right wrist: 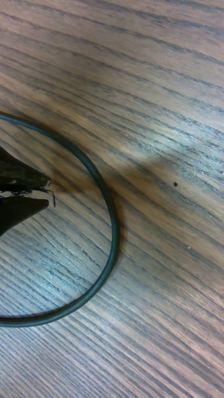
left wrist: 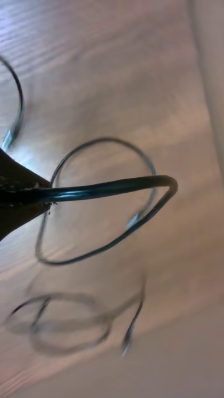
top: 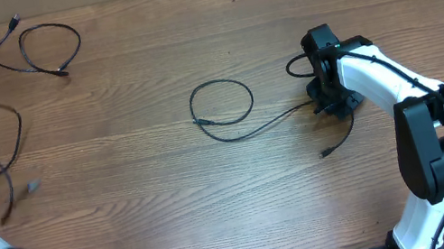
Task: Untangle cables
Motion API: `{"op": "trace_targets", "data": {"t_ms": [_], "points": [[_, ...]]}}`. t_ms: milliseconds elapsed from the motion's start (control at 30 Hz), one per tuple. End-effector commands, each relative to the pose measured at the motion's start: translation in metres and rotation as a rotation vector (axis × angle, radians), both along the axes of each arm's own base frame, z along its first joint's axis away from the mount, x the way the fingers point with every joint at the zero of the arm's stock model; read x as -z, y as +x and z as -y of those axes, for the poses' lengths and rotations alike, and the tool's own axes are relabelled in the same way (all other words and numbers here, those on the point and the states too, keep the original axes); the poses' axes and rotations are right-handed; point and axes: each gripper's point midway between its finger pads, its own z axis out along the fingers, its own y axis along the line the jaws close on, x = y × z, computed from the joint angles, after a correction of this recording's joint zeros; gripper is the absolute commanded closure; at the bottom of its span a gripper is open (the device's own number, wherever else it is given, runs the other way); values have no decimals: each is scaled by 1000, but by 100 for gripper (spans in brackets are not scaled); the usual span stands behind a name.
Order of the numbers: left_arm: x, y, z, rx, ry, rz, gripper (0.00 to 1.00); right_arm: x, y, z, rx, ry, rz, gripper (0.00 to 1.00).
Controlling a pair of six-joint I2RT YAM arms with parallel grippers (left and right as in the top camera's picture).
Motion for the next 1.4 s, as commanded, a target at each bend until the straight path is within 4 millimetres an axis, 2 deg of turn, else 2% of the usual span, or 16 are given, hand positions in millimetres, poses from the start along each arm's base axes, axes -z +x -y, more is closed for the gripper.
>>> {"op": "trace_targets", "data": {"t_ms": [0, 200, 300, 433, 500, 567, 667, 800, 867, 900, 933, 967, 1000, 1067, 1233, 1367], "points": [[29, -1, -20, -136, -36, -31, 96, 2, -2, 1, -10, -20, -10, 96], [95, 15, -33, -114, -80, -132, 96, 2, -6, -1, -11, -6, -31, 96], [112, 16, -33, -85, -89, -177, 94, 3, -9, -2, -11, 4, -44, 96], [129, 13, -30, -46, -106, -241, 57, 3, -15, -1, -11, -1, -68, 96], [134, 10, -26, -44, -121, -261, 24, 3, -17, -1, -11, -2, -73, 96], [135, 11, -24, -40, -130, -259, 0, 3, -17, -1, -11, -2, -76, 96], [132, 21, -16, -12, -178, -204, 0, 3, -17, -1, -11, -3, -76, 89], [115, 30, -2, 5, -252, -129, 1, 2, -20, 0, -11, -5, -88, 74], [100, 33, 4, 16, -275, -92, 0, 2, -24, 1, -11, -8, -104, 59], [89, 35, 9, 32, -283, -66, 0, 2, -27, 1, -18, -10, -119, 59], [78, 37, 14, 49, -286, -42, 0, 1, -29, 2, -32, -12, -131, 53], [65, 39, 19, 66, -286, -16, 0, 0, -29, 3, -46, -11, -134, 45], [50, 42, 24, 91, -272, 12, 0, -1, -28, 2, -62, -3, -135, 28], [20, 46, 37, 147, -228, 61, 1, -4, -23, -2, -93, 31, -130, 15], [-47, 57, 93, 334, -101, 148, 1, -24, -3, -15, -161, 115, -78, 9], [-69, 72, 159, 510, -65, 171, 0, -59, 7, -12, -162, 99, -34, 7]]}}
